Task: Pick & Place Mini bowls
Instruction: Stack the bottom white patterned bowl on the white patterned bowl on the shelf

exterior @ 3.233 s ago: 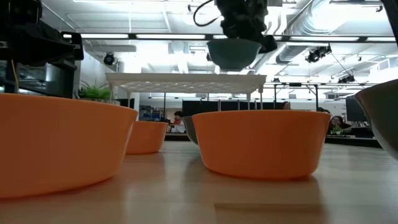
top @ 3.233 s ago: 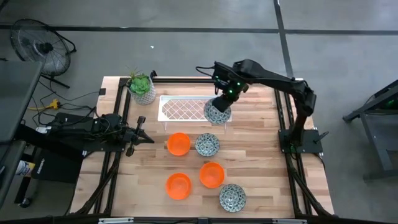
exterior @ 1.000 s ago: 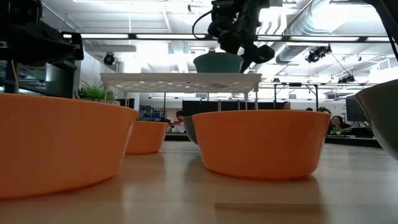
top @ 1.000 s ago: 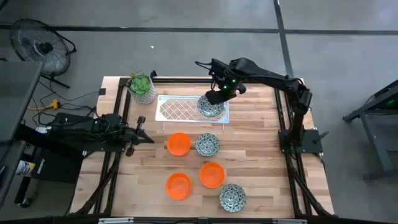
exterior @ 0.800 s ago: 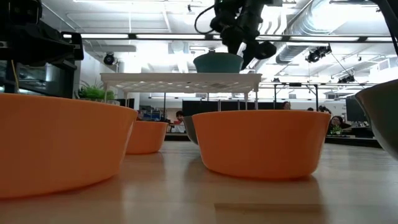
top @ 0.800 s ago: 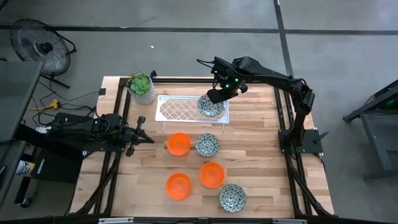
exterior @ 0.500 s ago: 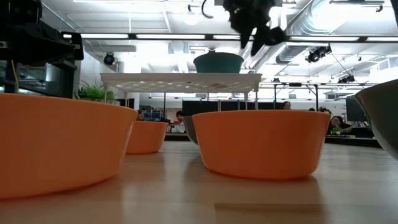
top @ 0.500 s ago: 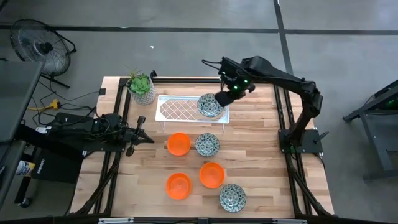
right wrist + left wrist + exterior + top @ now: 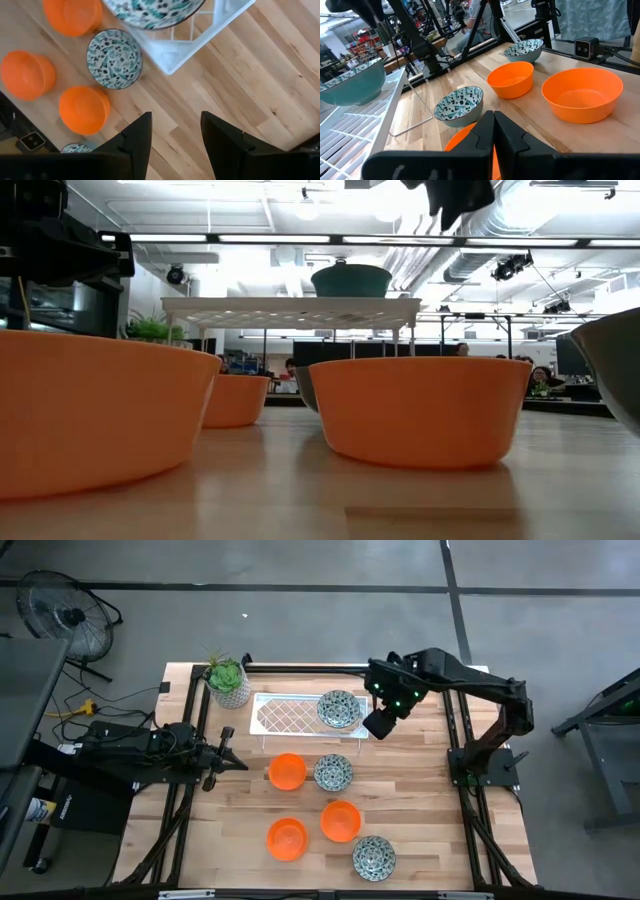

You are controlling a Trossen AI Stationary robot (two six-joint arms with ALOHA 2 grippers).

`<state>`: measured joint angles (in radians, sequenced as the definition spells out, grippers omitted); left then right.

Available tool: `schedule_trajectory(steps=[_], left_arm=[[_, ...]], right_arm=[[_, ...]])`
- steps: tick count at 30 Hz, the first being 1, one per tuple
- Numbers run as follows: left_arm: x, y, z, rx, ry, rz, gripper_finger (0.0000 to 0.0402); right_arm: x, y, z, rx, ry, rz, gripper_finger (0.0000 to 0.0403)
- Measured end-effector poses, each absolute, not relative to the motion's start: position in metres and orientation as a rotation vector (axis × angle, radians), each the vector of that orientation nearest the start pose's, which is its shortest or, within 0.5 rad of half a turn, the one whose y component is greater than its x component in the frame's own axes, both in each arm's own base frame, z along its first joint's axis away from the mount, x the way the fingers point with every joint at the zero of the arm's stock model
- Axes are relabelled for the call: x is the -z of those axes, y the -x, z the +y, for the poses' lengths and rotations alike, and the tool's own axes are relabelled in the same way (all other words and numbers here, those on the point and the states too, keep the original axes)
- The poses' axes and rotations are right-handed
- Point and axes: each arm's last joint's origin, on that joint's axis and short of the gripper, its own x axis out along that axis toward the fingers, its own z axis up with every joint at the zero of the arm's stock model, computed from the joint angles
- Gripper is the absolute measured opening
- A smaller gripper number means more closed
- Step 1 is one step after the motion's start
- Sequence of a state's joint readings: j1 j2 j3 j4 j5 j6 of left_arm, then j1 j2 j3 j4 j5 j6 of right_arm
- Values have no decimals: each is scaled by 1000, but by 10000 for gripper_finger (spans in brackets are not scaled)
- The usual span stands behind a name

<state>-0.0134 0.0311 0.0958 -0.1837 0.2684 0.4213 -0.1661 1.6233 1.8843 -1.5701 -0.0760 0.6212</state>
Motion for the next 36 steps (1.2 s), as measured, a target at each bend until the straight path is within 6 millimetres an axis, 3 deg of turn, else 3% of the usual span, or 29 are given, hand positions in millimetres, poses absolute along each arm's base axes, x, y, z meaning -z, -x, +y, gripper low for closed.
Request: schedule_trajectory(steps=[12,24,36], left_arm=[[-176,-92,-9,301,-403,58,0],[-176,-92,-9,302,-403,58,0],[-176,-92,-9,302,-403,58,0]], right_arm=[[-395,-279,16,343,-592,1292,154],[-395,-264,91,114,-293,1326,154],[-335,-237,173,-161,-30,1465,154]])
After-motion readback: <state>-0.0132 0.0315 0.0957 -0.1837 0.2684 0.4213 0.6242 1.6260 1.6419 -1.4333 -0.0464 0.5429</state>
